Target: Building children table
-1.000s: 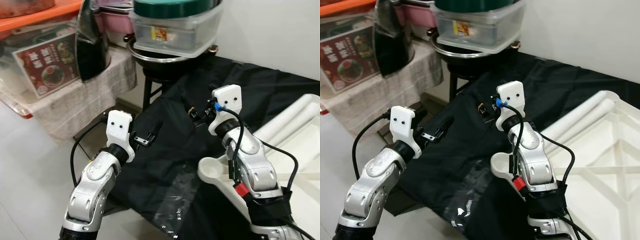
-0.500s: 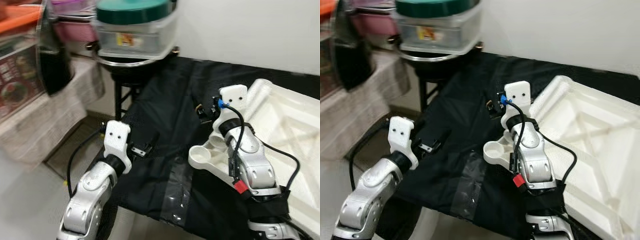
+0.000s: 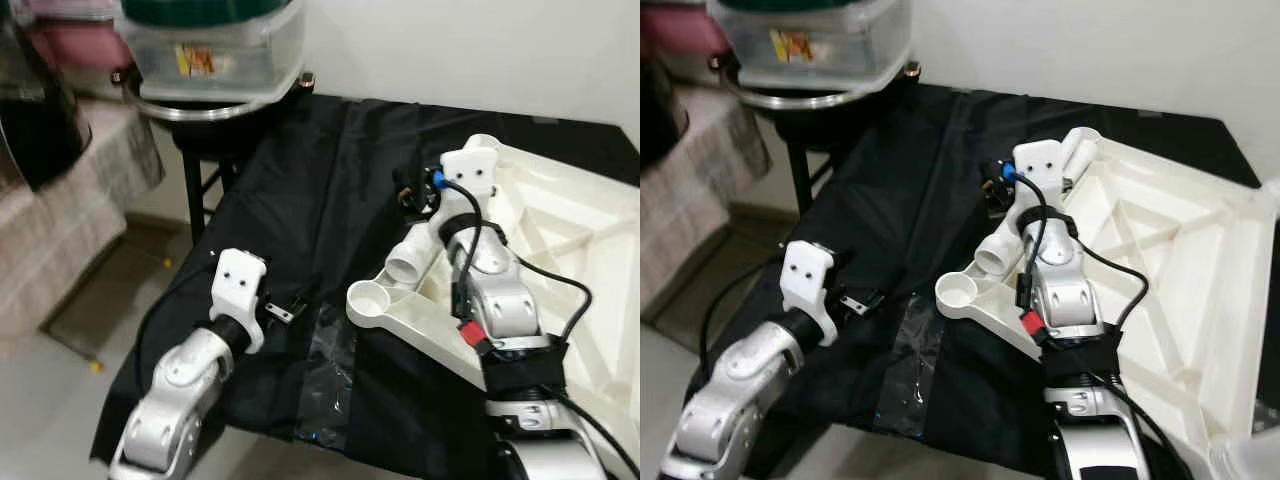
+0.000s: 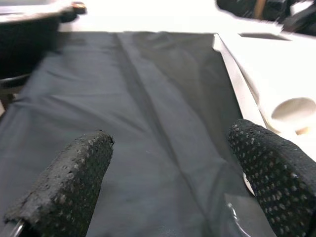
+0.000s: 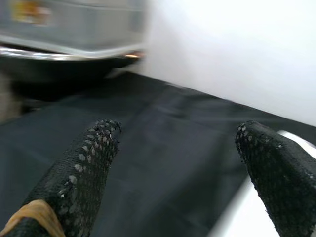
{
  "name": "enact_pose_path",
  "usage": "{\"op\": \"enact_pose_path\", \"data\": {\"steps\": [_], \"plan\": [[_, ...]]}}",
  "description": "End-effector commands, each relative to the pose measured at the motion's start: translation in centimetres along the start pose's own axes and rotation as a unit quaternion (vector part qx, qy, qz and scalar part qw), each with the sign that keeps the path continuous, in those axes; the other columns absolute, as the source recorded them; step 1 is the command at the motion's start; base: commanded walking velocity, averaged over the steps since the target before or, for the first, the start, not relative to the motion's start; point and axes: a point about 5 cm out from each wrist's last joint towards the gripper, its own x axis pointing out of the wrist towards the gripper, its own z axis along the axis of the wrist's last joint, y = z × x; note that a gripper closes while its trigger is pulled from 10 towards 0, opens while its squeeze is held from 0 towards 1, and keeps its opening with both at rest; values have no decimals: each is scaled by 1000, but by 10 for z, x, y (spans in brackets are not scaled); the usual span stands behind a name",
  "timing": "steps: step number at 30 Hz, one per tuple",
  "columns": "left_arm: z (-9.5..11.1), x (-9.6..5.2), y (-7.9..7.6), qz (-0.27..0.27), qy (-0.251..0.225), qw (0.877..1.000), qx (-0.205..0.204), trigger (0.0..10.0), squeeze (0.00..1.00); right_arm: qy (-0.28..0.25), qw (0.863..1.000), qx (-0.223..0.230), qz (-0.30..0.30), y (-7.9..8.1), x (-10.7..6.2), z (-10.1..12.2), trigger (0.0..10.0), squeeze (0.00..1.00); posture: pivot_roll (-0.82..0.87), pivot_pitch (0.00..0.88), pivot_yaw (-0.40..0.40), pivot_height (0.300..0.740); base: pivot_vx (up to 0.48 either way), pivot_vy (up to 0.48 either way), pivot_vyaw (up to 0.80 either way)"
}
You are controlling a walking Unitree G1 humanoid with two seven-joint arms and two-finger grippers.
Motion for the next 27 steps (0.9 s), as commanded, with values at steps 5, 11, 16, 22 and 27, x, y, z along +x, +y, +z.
{"op": "enact_pose_path", "data": {"steps": [5,11,16,22,27], "plan": [[13,2,-2,-17,-24,1000,-9,10000,0,67,995,-16,-76,-31,-3,-15,10000,0,-7,180,-12,740,0,0,0],[8,3,-9,-32,-17,999,-8,10000,0,129,978,10,-163,-53,-7,-30,10000,0,-15,183,-11,740,0,0,0],[8,3,-18,-44,-16,999,-10,10000,0,166,966,82,-179,-51,-3,-41,10000,0,-12,189,-22,740,0,0,0],[10,0,-21,-42,-18,999,-8,10000,0,171,959,189,-124,-32,11,-40,10000,0,-3,210,-37,740,0,0,0],[11,-6,-25,-42,-15,999,-6,10000,0,102,963,229,-96,-27,29,-2,10000,0,1,236,-44,740,0,0,0]]}}
